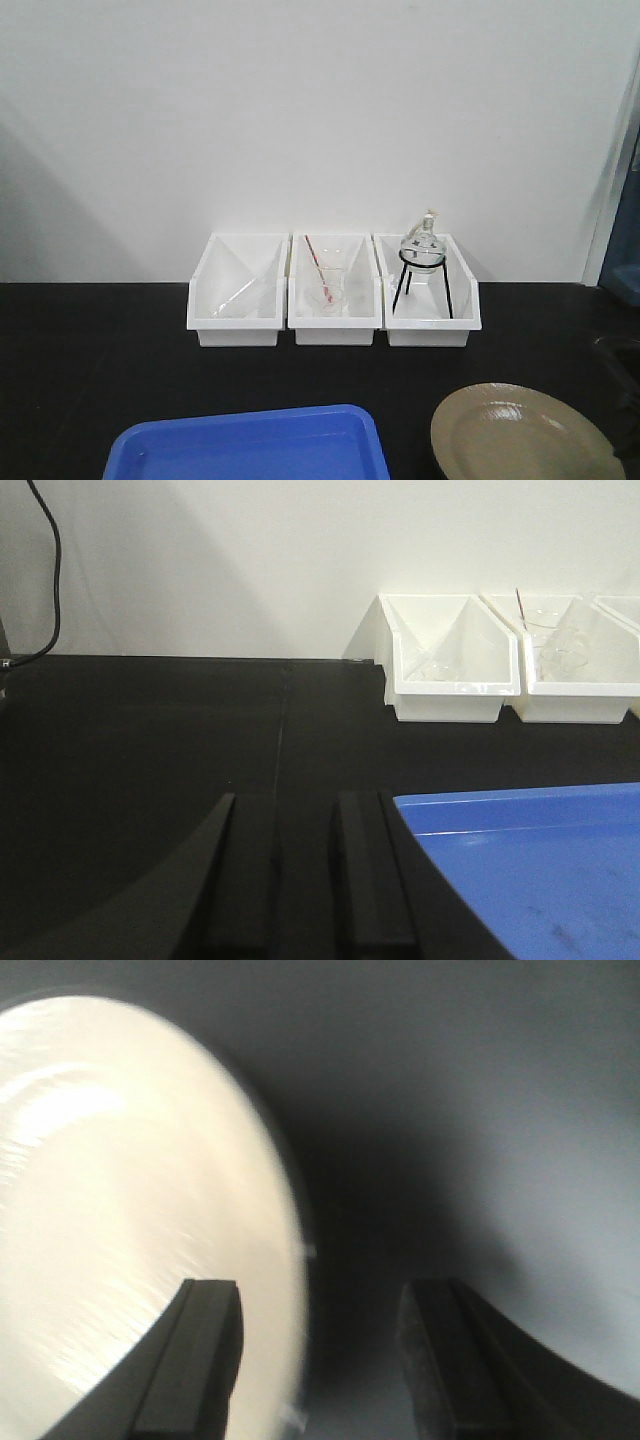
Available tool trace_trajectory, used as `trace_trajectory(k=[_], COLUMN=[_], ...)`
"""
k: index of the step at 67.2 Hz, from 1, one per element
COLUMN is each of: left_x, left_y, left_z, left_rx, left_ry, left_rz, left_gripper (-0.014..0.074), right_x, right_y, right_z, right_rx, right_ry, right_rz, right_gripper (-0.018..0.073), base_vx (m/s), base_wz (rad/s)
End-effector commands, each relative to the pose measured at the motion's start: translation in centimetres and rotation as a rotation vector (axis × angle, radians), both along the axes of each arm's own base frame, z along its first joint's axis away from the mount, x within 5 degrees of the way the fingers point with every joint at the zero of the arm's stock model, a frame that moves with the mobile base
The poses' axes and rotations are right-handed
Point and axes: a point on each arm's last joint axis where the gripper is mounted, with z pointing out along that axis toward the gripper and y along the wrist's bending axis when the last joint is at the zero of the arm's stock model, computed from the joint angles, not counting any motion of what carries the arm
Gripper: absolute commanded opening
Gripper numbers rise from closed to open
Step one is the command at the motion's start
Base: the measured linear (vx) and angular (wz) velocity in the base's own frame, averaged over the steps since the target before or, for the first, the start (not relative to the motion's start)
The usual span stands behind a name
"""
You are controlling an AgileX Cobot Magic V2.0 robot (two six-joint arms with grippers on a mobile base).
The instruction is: Place disk in tray to left cabinet
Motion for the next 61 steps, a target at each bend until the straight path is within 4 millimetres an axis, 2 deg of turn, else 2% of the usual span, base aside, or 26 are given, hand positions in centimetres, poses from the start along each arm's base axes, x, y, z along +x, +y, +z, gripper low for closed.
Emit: trace_trajectory(k=[1, 15, 34, 41, 48, 61], left_x=[0.2, 0.2, 0.2, 0.2, 0.2, 0.2], left_y=[0.0, 0.0, 0.0, 0.0, 0.0, 0.0], left_z=[1.6, 1.6, 1.6, 1.6, 1.6, 1.6], left_rx=[0.004, 0.004, 0.004, 0.004, 0.004, 0.004], left_ry=[-0.095, -0.095, -0.095, -0.095, -0.095, -0.096], left_rz=[0.003, 0.003, 0.003, 0.003, 0.003, 0.003], left_gripper=[0.0301, 0.0301, 0.0301, 0.0301, 0.0301, 0.0301], right_x=[1.5, 3.1, 4.2, 4.2, 3.9, 3.2], right_y=[-0.3, -0.1, 2.1, 2.5, 2.4, 2.2], right_z=[1.0, -2.1, -4.6, -4.4, -3.4, 0.0], right_rx=[0.02, 0.073, 0.128, 0.137, 0.143, 0.129], right_ry=[-0.122, -0.138, -0.122, -0.122, -0.142, -0.219], right_rz=[0.009, 0.006, 0.086, 0.108, 0.113, 0.122], right_gripper=[0.0431, 0.0431, 0.0422, 0.0383, 0.0302, 0.0097], base_vx=[0.0, 0.0, 0.0, 0.0, 0.0, 0.0], base_wz=[0.0, 0.0, 0.0, 0.0, 0.0, 0.0])
